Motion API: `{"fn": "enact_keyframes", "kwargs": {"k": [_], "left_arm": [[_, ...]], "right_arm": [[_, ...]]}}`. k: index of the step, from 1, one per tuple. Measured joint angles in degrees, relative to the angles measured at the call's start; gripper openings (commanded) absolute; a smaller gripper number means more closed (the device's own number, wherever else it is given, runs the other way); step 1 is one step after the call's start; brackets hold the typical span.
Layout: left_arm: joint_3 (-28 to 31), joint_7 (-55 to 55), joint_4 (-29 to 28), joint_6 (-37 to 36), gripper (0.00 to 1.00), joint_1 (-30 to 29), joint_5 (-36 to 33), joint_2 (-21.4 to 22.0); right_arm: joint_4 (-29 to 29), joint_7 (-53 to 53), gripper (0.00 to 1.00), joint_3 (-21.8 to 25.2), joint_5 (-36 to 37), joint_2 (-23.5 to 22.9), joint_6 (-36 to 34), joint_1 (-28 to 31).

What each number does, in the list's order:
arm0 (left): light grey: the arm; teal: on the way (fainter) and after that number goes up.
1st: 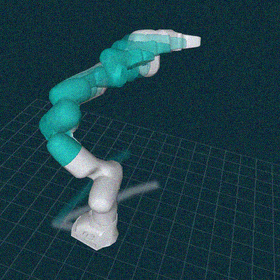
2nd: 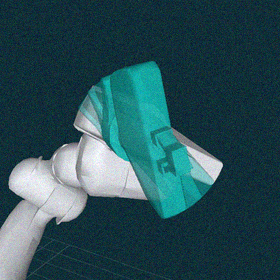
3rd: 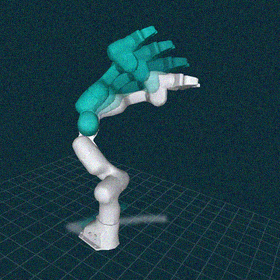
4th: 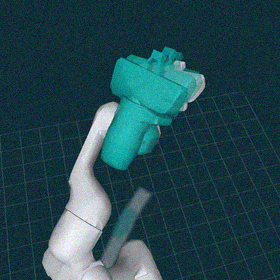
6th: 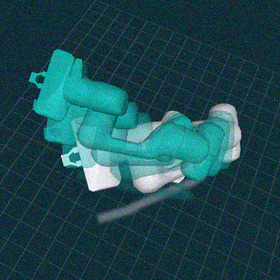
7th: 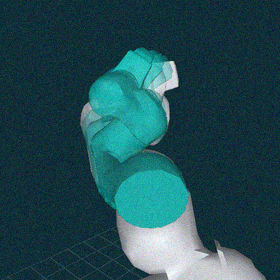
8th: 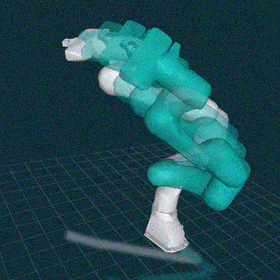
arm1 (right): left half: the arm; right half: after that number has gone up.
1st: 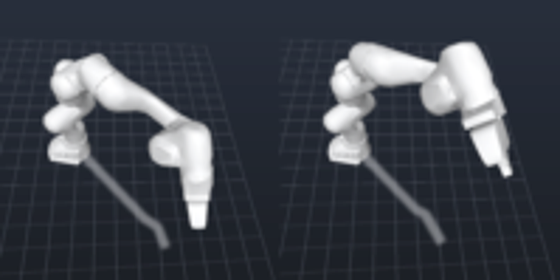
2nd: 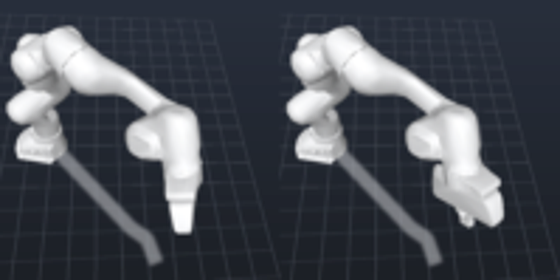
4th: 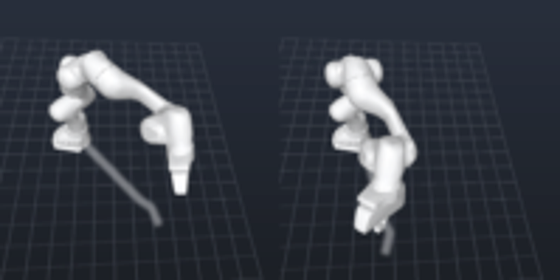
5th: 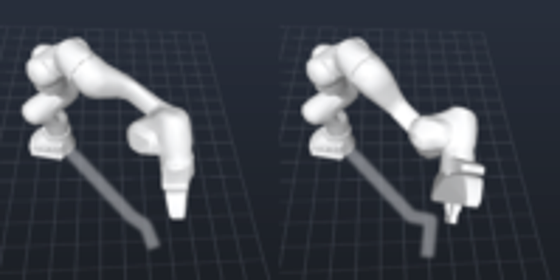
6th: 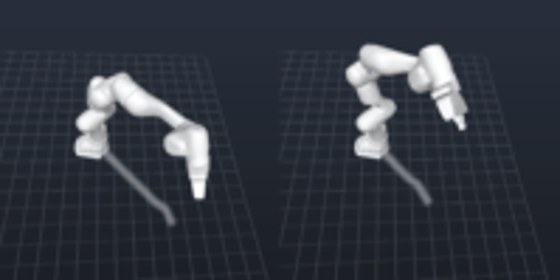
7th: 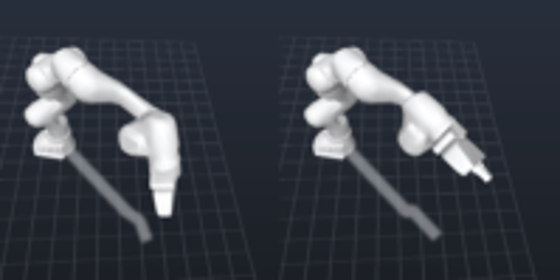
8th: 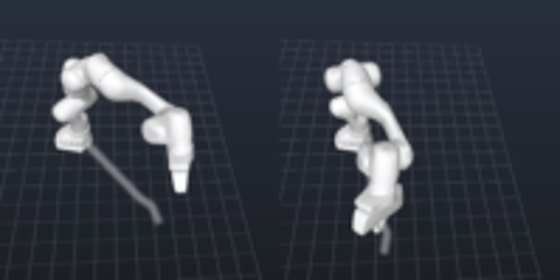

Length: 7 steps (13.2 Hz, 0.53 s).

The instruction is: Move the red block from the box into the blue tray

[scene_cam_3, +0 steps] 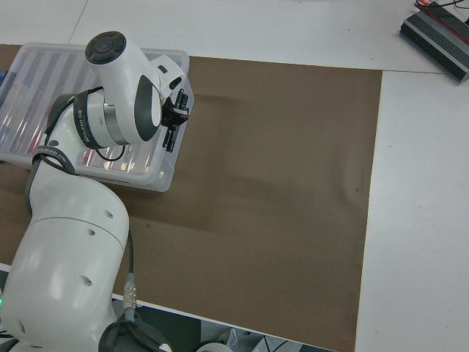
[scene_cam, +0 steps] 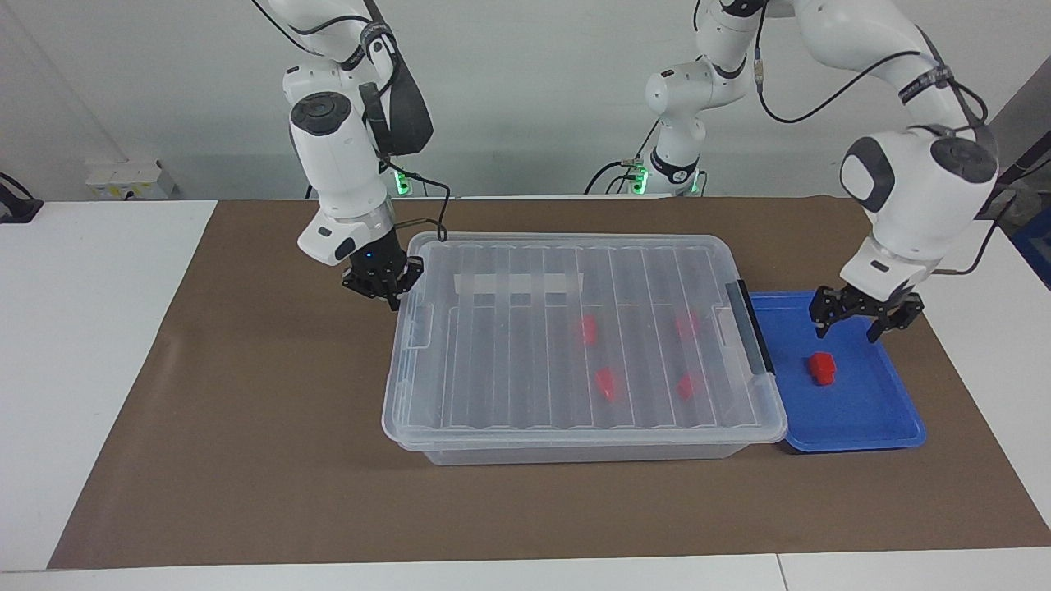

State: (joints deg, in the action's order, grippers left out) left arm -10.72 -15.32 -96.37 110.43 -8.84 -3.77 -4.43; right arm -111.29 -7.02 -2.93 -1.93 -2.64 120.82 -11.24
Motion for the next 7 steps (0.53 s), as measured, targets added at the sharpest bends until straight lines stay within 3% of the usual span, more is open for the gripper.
{"fn": "enact_keyframes", "kwargs": {"k": [1,2,3,7], "left_arm": [[-0.6,0.0,0.1,-1.4,1.00,0.3,2.0,2.0],[-1.5,0.0,0.1,-3.1,1.00,0.4,3.3,3.7],[-2.6,0.5,0.1,-4.8,1.00,0.4,3.8,5.2],[-7.8,7.0,0.0,-8.7,1.00,1.0,4.1,8.2]], "right_arm": [[0.0,0.0,0.24,0.1,0.0,0.3,-1.6,1.3],[0.0,0.0,0.86,0.2,0.0,0.7,-2.8,3.0],[0.0,0.0,1.00,0.4,0.0,1.2,-3.3,4.7],[0.9,0.1,1.00,0.7,0.1,2.7,-3.8,9.4]]}}
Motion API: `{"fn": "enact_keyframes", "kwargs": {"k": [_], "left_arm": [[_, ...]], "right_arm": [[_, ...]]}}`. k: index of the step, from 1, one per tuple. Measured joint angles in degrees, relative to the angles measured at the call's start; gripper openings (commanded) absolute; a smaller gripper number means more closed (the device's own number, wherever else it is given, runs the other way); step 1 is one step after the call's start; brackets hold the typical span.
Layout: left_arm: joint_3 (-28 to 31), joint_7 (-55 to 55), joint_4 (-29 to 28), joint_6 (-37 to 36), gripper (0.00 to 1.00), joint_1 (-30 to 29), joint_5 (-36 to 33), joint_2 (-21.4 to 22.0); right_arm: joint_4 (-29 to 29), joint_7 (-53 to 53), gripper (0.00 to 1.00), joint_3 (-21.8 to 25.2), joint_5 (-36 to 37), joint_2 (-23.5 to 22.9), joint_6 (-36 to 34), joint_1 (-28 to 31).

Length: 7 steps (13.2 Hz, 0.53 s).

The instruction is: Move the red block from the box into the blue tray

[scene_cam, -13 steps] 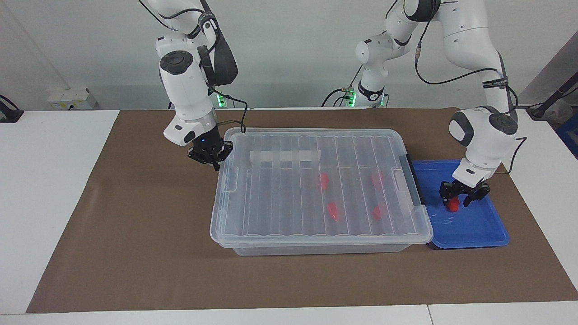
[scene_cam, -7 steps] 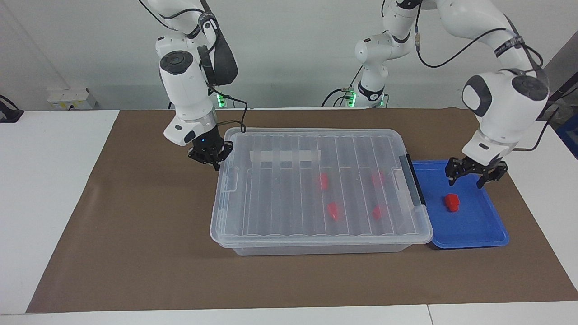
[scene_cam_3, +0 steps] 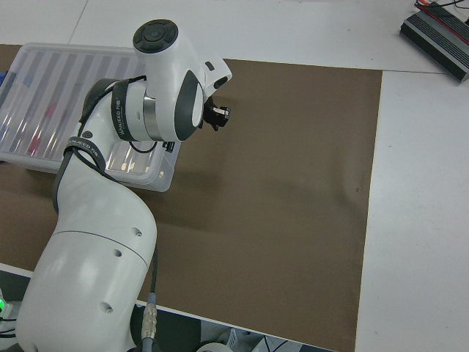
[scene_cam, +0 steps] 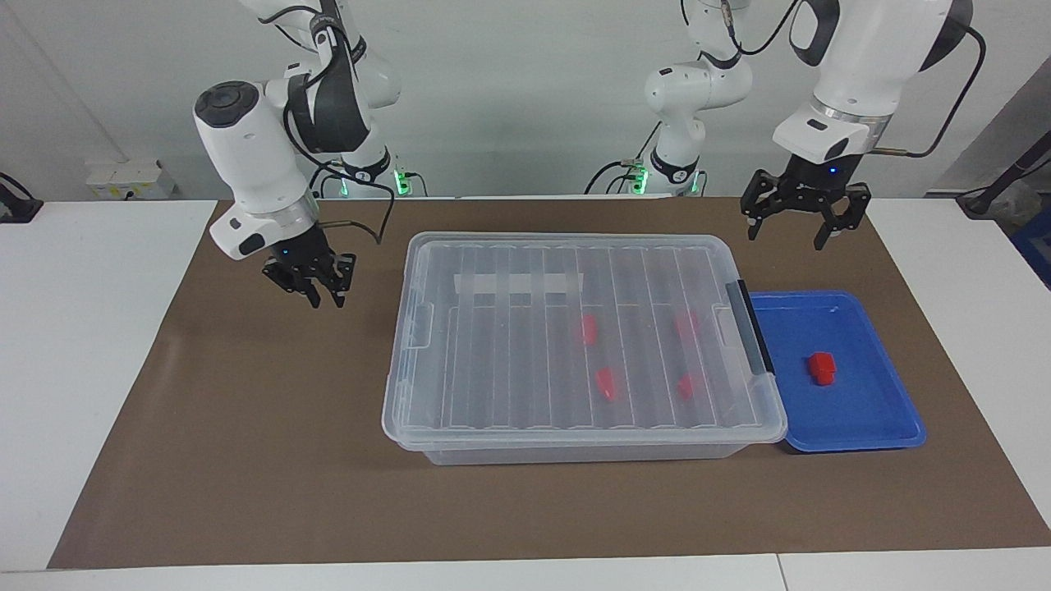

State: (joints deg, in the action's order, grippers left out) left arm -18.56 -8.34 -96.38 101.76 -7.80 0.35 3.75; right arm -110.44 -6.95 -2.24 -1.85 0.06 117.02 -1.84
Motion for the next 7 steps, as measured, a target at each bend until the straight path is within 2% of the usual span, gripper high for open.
{"fn": "enact_keyframes", "kwargs": {"k": [3,7], "left_arm": [[-1.0,0.5,-0.5,-0.1,1.00,0.2,0.0,0.1],[-1.0,2.1,-0.7,2.5,1.00,2.5,0.0,0.1]], "right_arm": [[6.1,0.1,1.00,0.1,0.3,0.2,-7.4,2.8],[16.3,0.1,1.00,0.0,3.0,0.3,-18.5,3.0]]}}
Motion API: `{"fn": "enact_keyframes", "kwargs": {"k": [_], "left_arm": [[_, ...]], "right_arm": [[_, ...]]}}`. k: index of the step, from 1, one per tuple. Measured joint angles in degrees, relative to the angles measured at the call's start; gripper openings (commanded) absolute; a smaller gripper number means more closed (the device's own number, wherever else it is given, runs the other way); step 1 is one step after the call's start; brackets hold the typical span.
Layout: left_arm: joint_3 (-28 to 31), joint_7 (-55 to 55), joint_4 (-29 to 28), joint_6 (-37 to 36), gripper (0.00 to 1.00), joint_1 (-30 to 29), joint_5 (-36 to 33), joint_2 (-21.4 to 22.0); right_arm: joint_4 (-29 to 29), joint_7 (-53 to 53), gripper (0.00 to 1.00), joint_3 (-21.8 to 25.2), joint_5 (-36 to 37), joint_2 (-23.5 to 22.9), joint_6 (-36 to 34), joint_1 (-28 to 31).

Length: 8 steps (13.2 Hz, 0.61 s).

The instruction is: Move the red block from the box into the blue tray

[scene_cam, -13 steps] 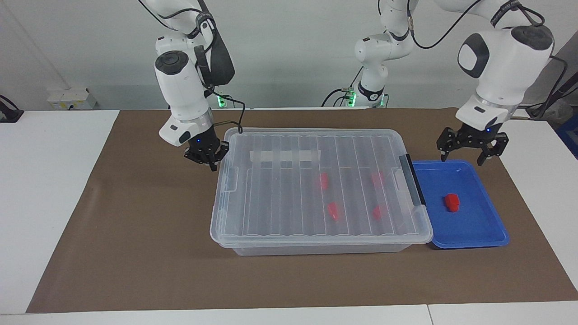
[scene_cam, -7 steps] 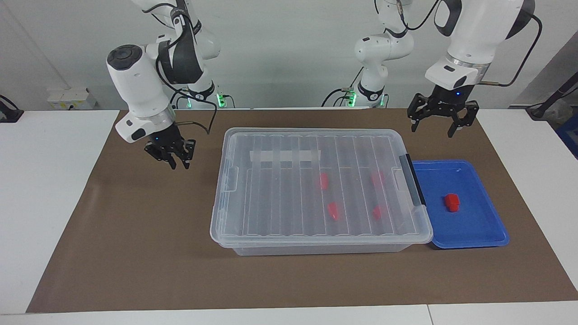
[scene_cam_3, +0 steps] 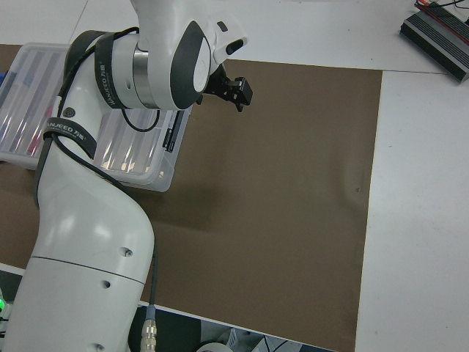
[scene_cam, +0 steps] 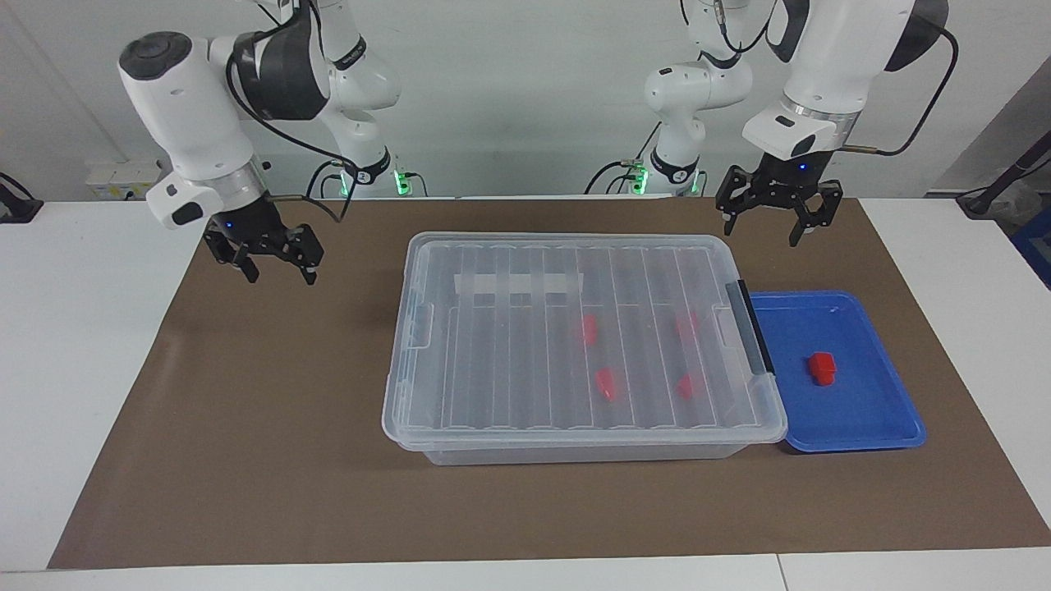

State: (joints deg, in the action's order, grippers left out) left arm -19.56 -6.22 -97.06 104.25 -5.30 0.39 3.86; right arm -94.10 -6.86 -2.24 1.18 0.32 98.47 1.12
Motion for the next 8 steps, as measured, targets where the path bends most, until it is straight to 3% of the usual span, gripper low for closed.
{"fn": "enact_keyframes", "kwargs": {"k": [4,8], "left_arm": [[0.0,1.8,-2.4,6.0,1.00,1.4,0.0,-0.2],[0.0,2.7,-3.7,8.1,1.00,2.7,0.0,-0.3]], "right_arm": [[3.3,0.0,1.00,-0.3,0.2,0.3,-7.2,-0.2],[1.3,-0.1,1.00,-0.4,0.2,2.7,-10.6,-0.8]]}}
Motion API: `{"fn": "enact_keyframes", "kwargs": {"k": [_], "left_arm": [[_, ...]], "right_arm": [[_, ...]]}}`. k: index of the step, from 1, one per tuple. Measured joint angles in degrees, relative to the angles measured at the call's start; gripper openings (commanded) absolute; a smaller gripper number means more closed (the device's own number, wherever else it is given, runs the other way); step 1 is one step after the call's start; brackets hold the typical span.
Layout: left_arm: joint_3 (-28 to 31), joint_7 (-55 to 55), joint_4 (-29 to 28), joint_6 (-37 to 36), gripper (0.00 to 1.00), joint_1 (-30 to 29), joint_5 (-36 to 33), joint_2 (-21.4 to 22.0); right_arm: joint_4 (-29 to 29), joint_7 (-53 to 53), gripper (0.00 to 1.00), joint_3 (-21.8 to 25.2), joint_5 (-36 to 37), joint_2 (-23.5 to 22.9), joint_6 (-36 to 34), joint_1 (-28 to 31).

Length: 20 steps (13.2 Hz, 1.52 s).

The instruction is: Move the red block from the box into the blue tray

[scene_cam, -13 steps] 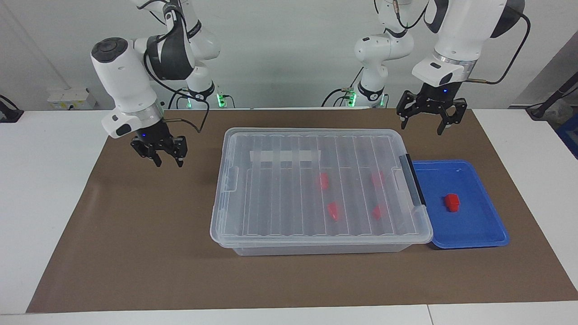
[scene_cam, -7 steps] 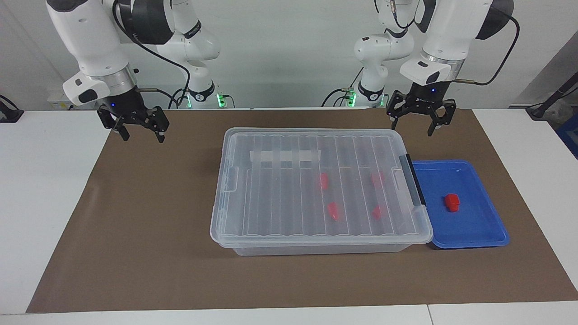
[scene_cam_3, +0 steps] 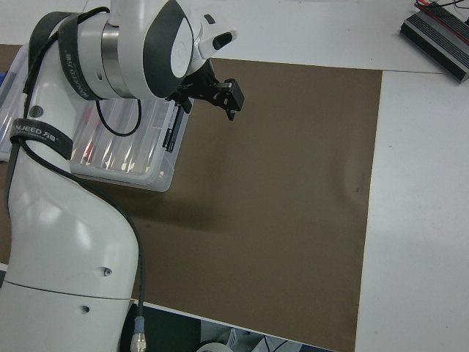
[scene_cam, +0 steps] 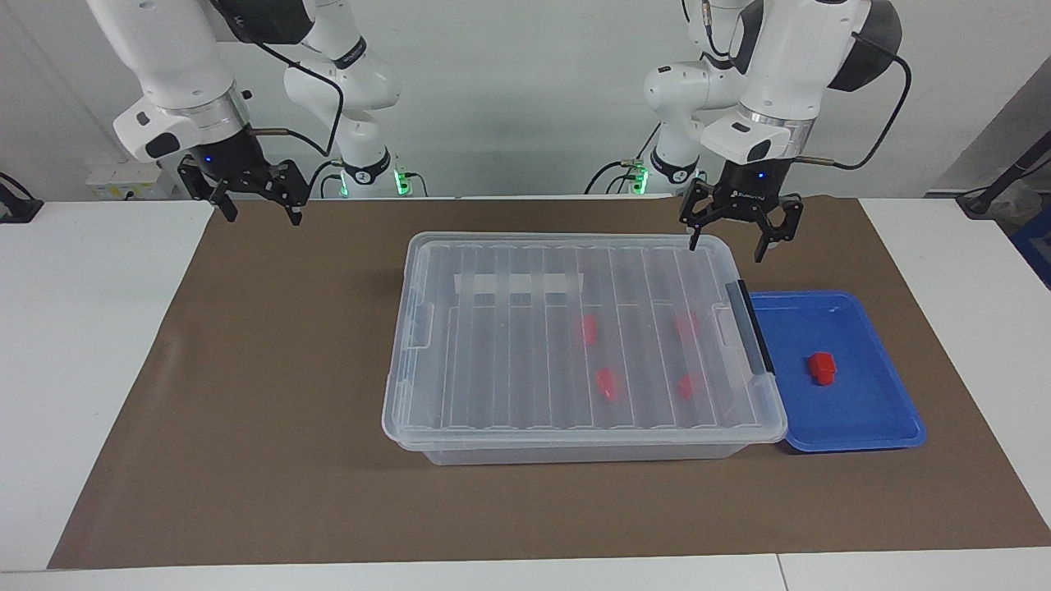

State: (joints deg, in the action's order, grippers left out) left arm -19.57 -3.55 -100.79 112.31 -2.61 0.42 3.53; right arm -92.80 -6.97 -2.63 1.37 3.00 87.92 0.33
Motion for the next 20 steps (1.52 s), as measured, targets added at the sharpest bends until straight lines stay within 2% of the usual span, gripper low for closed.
{"fn": "enact_keyframes", "kwargs": {"k": [3,7,20], "left_arm": [[0.0,0.0,-0.5,1.0,1.00,0.0,0.0,-0.8],[0.1,0.0,-0.5,1.3,1.00,0.0,0.0,-2.1],[1.5,7.1,-0.1,-0.6,1.00,-1.2,0.0,-1.3]], "right_arm": [[-2.0,0.0,1.00,-0.3,0.0,1.5,0.5,-0.2],[-1.3,0.0,1.00,-0.3,-0.1,1.3,0.9,-0.2],[-0.2,0.0,1.00,-0.3,-0.3,0.4,-0.2,0.0]]}}
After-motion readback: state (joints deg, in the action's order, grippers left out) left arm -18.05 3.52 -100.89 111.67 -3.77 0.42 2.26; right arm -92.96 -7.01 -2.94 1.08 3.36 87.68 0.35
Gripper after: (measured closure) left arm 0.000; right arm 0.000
